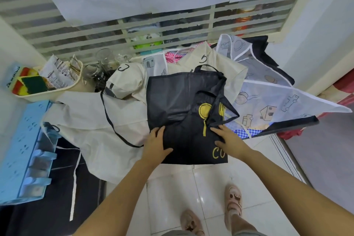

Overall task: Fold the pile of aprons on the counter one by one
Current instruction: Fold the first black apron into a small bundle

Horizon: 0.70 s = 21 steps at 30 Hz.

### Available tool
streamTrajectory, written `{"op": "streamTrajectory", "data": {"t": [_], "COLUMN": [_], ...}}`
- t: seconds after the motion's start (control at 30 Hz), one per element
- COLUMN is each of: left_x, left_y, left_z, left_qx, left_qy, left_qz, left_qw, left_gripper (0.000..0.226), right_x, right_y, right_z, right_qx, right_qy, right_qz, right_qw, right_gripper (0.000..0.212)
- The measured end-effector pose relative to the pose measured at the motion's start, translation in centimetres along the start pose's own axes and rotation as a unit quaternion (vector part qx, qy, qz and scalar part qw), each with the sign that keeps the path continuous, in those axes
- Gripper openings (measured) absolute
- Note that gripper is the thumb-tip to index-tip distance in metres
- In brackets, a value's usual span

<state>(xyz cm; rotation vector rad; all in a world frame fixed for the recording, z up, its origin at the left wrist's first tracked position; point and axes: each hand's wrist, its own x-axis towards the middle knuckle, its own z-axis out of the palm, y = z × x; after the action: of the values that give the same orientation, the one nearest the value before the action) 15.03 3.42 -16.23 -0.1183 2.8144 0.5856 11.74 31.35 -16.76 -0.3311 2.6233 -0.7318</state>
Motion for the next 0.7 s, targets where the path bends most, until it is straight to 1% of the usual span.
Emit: {"op": "streamTrajectory", "data": {"t": [0.07,0.1,0.13,0.17,0.23,0.3,0.33,0.37,0.4,0.47,0.53,0.63,0.7], "left_x": [-0.3,-0.2,-0.2,-0.1,0.1,0.3,0.4,0.6,0.9,1.7,2.6,3.4,3.8], "left_y": [-0.2,-0.1,0.2,0.4,1.0,1.9,2.4,2.9,3.5,4.6,5.4,5.7,5.7], "left_z": [0.7,0.8,0.7,0.6,0.5,0.3,0.2,0.1,0.0,-0.1,-0.3,-0.5,-0.5], "left_qx": [-0.039,-0.057,-0.068,-0.069,-0.038,-0.008,0.004,0.023,0.049,0.098,0.131,0.162,0.165], "left_qy": [-0.004,0.002,0.008,0.013,0.013,0.026,0.042,0.066,0.086,0.093,0.060,0.023,0.011], "left_qz": [-0.036,-0.047,-0.057,-0.064,-0.069,-0.083,-0.090,-0.084,-0.062,0.002,0.023,-0.005,-0.012], "left_qw": [0.999,0.997,0.996,0.995,0.997,0.996,0.995,0.994,0.993,0.991,0.989,0.987,0.986], "left_gripper": [0.084,0.082,0.081,0.080,0.082,0.086,0.089,0.092,0.095,0.099,0.102,0.100,0.101], "right_x": [0.1,0.3,0.5,0.9,1.5,2.2,2.6,3.1,3.5,4.9,6.3,8.6,10.5], "right_y": [-0.6,-0.9,-1.3,-1.4,-1.5,-1.8,-1.8,-1.9,-1.8,-1.8,-2.0,-3.4,-4.7], "right_z": [-1.0,-1.5,-2.2,-2.8,-4.1,-5.4,-5.9,-6.6,-7.2,-9.0,-11.9,-17.6,-21.5], "right_qx": [0.093,0.175,0.289,0.405,0.577,0.697,0.731,0.747,0.743,0.695,0.639,0.595,0.586], "right_qy": [0.056,0.082,0.104,0.124,0.158,0.171,0.163,0.135,0.095,0.012,-0.036,-0.046,-0.035], "right_qz": [0.042,0.081,0.132,0.177,0.252,0.304,0.325,0.333,0.328,0.305,0.282,0.204,0.137], "right_qw": [0.993,0.978,0.943,0.888,0.760,0.626,0.577,0.559,0.575,0.651,0.715,0.776,0.798], "right_gripper": [0.046,0.042,0.036,0.029,0.014,0.017,0.019,0.020,0.018,0.014,0.014,0.018,0.020]}}
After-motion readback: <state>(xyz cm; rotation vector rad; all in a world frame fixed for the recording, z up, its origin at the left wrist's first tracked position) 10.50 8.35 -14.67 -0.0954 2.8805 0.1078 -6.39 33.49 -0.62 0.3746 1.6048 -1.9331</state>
